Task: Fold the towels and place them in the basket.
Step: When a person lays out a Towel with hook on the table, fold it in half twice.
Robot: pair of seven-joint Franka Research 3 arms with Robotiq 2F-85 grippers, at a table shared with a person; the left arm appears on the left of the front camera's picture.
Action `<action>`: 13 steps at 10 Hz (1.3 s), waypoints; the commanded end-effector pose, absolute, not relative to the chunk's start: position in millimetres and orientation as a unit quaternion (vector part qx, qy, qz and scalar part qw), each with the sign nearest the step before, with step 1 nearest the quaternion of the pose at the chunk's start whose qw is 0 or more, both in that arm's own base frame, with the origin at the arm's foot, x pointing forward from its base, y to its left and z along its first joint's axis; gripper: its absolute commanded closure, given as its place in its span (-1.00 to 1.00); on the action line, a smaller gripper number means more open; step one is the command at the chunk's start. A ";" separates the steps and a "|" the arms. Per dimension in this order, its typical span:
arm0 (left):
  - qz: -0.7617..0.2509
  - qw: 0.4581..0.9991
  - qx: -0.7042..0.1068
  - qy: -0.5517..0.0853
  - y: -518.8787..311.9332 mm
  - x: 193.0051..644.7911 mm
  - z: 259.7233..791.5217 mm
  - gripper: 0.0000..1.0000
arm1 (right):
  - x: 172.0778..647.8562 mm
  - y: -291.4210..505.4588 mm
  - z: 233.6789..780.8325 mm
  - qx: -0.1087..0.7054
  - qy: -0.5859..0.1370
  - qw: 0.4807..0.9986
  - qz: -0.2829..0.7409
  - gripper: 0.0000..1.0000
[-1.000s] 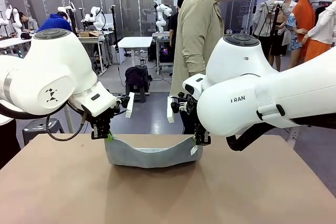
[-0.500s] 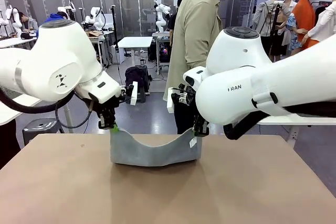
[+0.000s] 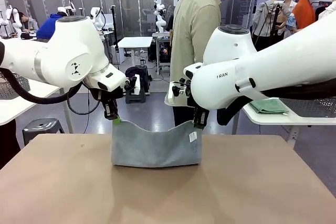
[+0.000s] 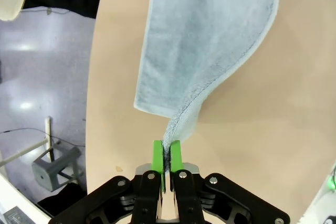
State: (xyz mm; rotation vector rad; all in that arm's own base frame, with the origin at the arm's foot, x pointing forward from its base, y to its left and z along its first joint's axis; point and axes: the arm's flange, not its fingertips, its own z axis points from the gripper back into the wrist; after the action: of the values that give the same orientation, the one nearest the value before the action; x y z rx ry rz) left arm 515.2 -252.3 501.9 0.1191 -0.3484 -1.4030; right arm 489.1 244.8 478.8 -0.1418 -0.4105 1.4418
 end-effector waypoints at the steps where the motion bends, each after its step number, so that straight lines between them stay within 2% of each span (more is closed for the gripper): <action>1: -0.632 0.760 0.061 -0.134 -254.0 530.9 503.4 0.88 | 507.4 247.4 480.4 -0.044 -0.173 0.722 0.668 0.86; 3: -0.626 0.767 0.059 -0.124 -255.0 534.3 498.0 0.88 | 513.4 255.4 472.8 -0.037 -0.163 0.723 0.670 0.86; 4: -0.634 0.757 0.055 -0.146 -247.6 529.6 497.8 0.88 | 503.2 248.6 474.9 -0.055 -0.176 0.732 0.656 0.86; 7: -0.634 0.757 0.055 -0.146 -247.6 529.6 497.8 0.88 | 503.2 248.6 474.9 -0.055 -0.176 0.732 0.656 0.86; 13: -0.637 0.765 0.032 -0.095 -258.7 563.4 457.8 0.88 | 540.3 253.7 426.1 -0.019 -0.130 0.737 0.663 0.86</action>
State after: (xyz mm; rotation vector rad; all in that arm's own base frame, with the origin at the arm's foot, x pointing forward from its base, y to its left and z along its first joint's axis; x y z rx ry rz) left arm 548.6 -257.1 454.4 0.0808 -0.2416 -1.3827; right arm 528.2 253.9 422.1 -0.0680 -0.2967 1.4390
